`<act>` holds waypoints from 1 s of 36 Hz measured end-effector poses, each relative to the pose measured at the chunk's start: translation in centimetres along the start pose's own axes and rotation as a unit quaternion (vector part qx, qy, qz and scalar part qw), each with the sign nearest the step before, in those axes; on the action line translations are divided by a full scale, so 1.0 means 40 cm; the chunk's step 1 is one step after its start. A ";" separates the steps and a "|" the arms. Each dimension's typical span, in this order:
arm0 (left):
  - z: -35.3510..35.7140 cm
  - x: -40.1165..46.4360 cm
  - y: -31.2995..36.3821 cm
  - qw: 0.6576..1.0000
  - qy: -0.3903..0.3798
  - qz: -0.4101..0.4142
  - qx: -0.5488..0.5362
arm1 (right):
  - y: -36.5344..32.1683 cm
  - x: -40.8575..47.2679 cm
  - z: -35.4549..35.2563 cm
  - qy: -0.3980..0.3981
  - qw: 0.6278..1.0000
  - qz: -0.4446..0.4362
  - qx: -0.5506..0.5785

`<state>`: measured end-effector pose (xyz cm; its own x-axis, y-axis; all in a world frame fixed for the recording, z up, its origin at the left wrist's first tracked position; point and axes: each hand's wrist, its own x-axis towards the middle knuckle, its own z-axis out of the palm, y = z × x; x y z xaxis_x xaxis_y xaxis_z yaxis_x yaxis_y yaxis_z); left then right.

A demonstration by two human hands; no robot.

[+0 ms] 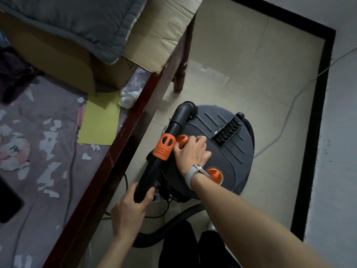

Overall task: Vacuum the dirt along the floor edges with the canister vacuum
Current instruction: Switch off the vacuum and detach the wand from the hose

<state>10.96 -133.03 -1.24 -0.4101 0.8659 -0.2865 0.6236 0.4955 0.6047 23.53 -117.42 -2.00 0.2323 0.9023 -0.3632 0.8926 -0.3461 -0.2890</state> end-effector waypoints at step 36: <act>-0.054 0.185 0.121 0.994 -0.047 0.092 -0.026 | 0.028 0.140 -0.301 -0.047 0.795 -0.555 -0.239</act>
<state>9.50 -124.38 1.18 -0.2271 0.9452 -0.2347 0.6459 0.3265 0.6901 30.48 -109.67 6.33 -0.8111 0.5529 -0.1910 0.5779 0.8078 -0.1160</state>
